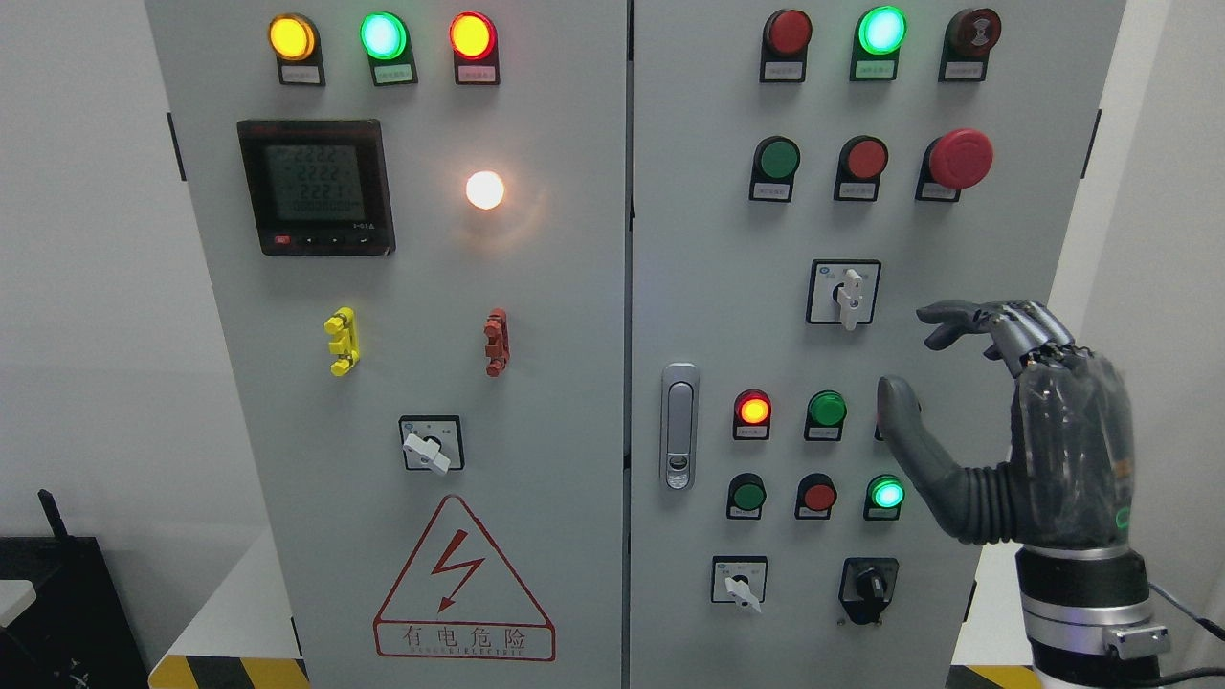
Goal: Rotate and turn off gray switch
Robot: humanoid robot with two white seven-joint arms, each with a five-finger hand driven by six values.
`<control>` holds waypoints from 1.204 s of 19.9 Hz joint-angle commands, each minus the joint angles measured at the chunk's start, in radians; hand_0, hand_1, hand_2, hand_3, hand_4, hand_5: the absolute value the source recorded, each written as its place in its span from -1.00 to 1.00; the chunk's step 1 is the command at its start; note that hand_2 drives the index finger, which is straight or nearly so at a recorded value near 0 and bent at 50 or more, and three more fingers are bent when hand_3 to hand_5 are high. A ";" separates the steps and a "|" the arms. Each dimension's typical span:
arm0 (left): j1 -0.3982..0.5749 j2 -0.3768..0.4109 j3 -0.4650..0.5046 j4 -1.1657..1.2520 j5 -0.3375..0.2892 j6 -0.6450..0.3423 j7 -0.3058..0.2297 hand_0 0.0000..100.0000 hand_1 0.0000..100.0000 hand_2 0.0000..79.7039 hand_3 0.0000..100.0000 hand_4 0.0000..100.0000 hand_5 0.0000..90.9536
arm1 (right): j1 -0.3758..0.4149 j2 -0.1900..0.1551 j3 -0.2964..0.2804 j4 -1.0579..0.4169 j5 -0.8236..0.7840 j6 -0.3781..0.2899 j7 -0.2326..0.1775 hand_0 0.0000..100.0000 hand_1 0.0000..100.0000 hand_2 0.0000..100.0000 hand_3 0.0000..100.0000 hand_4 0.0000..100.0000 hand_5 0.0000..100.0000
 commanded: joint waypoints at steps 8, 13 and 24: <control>0.000 0.000 -0.002 0.014 0.000 0.001 0.001 -0.76 -0.22 -1.00 -1.00 -1.00 -1.00 | 0.024 0.001 -0.058 -0.020 -0.013 -0.007 -0.001 -0.44 -0.45 -0.79 -0.87 -1.00 -1.00; 0.000 0.000 -0.002 0.014 0.000 0.001 0.001 -0.76 -0.22 -1.00 -1.00 -1.00 -1.00 | 0.024 0.001 -0.058 -0.020 -0.013 -0.007 -0.001 -0.45 -0.46 -0.79 -0.85 -1.00 -1.00; 0.000 0.000 -0.002 0.015 0.000 0.001 0.001 -0.76 -0.22 -1.00 -1.00 -1.00 -1.00 | 0.022 0.001 -0.058 -0.020 -0.013 -0.002 0.001 -0.48 -0.45 -0.77 -0.81 -1.00 -1.00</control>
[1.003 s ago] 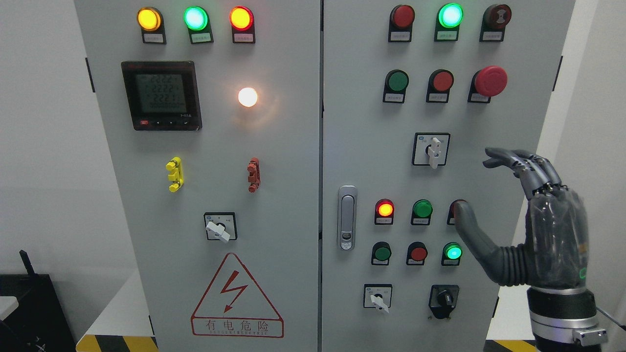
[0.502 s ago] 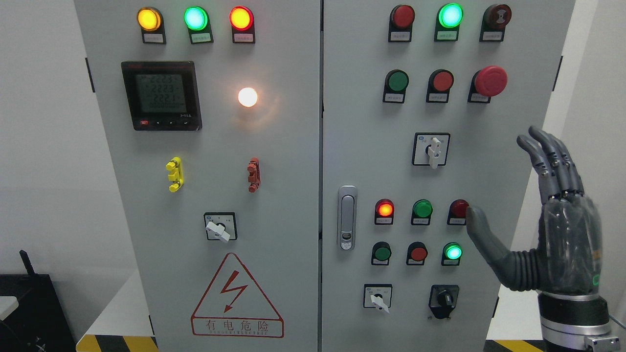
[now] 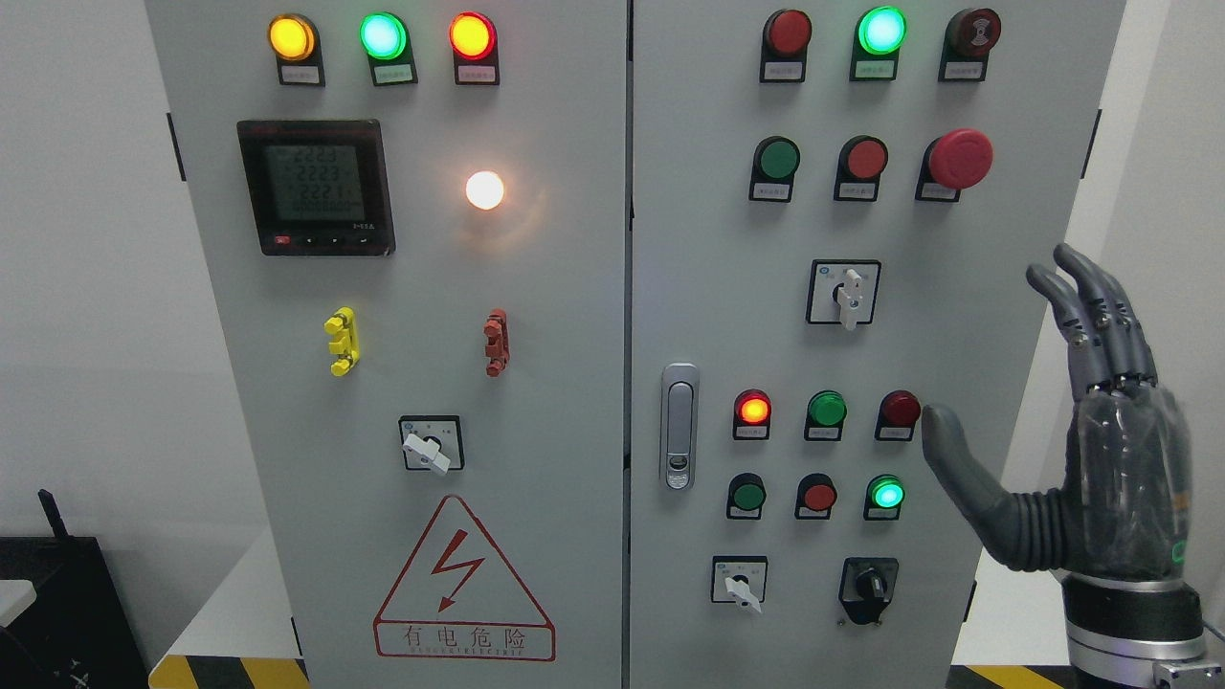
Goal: Rotate and turn off gray switch
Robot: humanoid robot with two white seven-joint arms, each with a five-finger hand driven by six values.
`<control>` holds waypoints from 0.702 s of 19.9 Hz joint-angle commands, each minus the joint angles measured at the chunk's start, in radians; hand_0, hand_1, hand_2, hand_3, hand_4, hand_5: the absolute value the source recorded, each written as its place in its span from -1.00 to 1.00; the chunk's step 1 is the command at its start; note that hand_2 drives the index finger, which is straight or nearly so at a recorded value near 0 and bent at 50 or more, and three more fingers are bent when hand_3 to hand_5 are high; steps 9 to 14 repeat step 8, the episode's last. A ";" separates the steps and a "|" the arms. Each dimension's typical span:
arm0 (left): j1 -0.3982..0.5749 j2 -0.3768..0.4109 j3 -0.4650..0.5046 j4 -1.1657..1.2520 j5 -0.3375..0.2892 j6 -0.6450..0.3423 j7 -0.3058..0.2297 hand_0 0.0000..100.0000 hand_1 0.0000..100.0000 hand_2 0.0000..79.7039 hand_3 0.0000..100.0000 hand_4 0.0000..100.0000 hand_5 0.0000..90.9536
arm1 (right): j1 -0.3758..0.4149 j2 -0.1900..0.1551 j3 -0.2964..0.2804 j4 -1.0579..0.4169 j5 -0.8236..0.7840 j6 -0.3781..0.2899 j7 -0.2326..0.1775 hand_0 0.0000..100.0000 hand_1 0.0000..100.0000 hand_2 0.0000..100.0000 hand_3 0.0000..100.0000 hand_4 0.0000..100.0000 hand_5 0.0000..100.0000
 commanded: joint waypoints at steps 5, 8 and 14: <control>0.000 0.000 -0.002 0.014 0.000 0.001 0.001 -0.76 -0.22 -1.00 -1.00 -1.00 -1.00 | 0.000 0.003 -0.003 -0.002 0.000 0.003 -0.001 -0.49 -0.45 -0.77 -0.80 -1.00 -1.00; 0.000 0.000 -0.002 0.014 0.000 0.001 0.000 -0.76 -0.22 -1.00 -1.00 -1.00 -1.00 | -0.006 0.001 -0.003 -0.002 0.000 0.003 -0.001 -0.51 -0.44 -0.77 -0.80 -1.00 -1.00; 0.000 0.000 -0.002 0.014 0.000 0.001 0.000 -0.76 -0.22 -1.00 -1.00 -1.00 -1.00 | -0.006 0.001 -0.003 -0.002 0.000 0.003 -0.001 -0.51 -0.44 -0.77 -0.80 -1.00 -1.00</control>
